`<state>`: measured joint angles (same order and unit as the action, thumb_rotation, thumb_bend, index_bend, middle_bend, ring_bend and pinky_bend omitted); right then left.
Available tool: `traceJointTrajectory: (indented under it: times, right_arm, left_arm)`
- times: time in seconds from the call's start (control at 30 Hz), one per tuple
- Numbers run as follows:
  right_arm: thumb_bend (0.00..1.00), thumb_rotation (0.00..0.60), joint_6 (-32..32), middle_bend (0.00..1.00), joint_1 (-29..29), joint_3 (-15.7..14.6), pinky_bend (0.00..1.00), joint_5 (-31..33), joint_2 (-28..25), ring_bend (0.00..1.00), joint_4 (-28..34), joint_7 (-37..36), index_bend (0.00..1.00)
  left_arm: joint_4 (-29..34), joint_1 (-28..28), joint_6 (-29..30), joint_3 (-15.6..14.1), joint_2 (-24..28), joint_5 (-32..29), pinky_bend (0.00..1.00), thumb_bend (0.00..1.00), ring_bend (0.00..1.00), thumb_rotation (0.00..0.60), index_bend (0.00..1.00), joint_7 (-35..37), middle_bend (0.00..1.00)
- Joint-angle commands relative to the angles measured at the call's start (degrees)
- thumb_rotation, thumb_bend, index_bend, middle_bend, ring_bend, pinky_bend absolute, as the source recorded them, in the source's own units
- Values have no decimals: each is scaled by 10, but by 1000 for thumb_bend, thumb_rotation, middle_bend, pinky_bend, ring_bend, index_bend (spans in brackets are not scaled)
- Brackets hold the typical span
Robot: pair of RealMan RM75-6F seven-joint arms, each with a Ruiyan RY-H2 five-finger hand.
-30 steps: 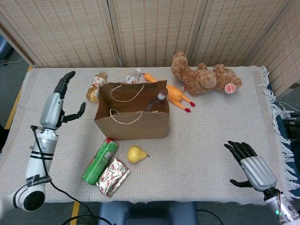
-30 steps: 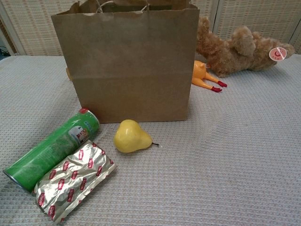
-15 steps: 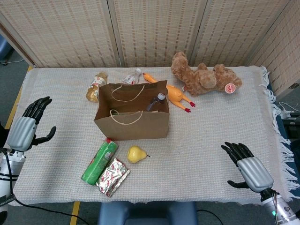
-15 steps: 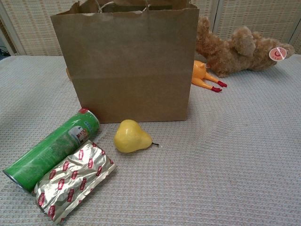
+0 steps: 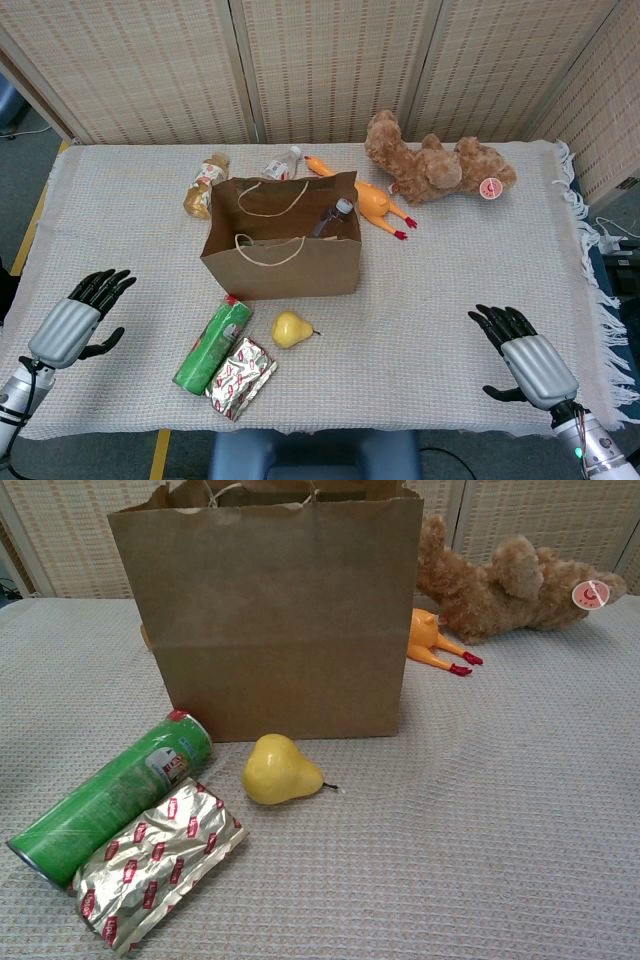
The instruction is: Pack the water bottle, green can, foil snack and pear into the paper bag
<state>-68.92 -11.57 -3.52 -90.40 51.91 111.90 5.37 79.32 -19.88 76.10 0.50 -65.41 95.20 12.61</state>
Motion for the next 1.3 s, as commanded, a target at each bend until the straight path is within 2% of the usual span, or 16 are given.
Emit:
traceJointTrajectory:
  times: [0.03, 0.1, 0.2, 0.4, 0.6, 0.83, 1.0, 1.13, 1.3]
  right_arm:
    - [22, 600, 0, 0, 0, 0, 0, 0, 0, 0, -1, -2, 0]
    - [21, 600, 0, 0, 0, -1, 0, -1, -1, 0, -2, -6, 0]
    - [22, 600, 0, 0, 0, -1, 0, 0, -2, 0, -5, -11, 0]
    - [21, 600, 5, 0, -1, -2, 0, 6, -2, 0, -9, -16, 0]
    - [22, 600, 7, 0, -2, -5, 0, 3, -4, 0, -11, -24, 0]
    - [21, 600, 12, 0, -5, -6, 0, 0, -5, 0, -11, -29, 0]
    - [22, 600, 10, 0, -6, -6, 0, -2, -7, 0, -10, -35, 0]
    - [22, 600, 11, 0, -6, -6, 0, -1, -8, 0, -10, -36, 0]
    - [22, 600, 10, 0, -6, -7, 0, -4, -7, 0, -9, -32, 0]
  left_arm:
    - [249, 0, -114, 37, 32, -264, 63, 391, 0, 600, 0, -115, 0]
    - [283, -6, -119, 47, 32, -336, 32, 390, 0, 600, 0, -159, 0]
    - [327, -8, -104, 49, 33, -408, 7, 390, 0, 600, 0, -217, 0]
    - [395, 16, -33, 43, 9, -458, 0, 389, 0, 600, 0, -258, 0]
    - [424, 34, 1, 23, -13, -432, 0, 390, 0, 600, 0, -279, 0]
    - [412, 57, 37, -11, -60, -384, 0, 391, 0, 600, 0, -315, 0]
    - [409, 70, 38, -33, -72, -366, 0, 392, 0, 600, 0, -324, 0]
    - [405, 78, 41, -44, -74, -336, 0, 398, 0, 600, 0, -328, 0]
    - [394, 88, 54, -40, -89, -315, 0, 396, 0, 600, 0, -324, 0]
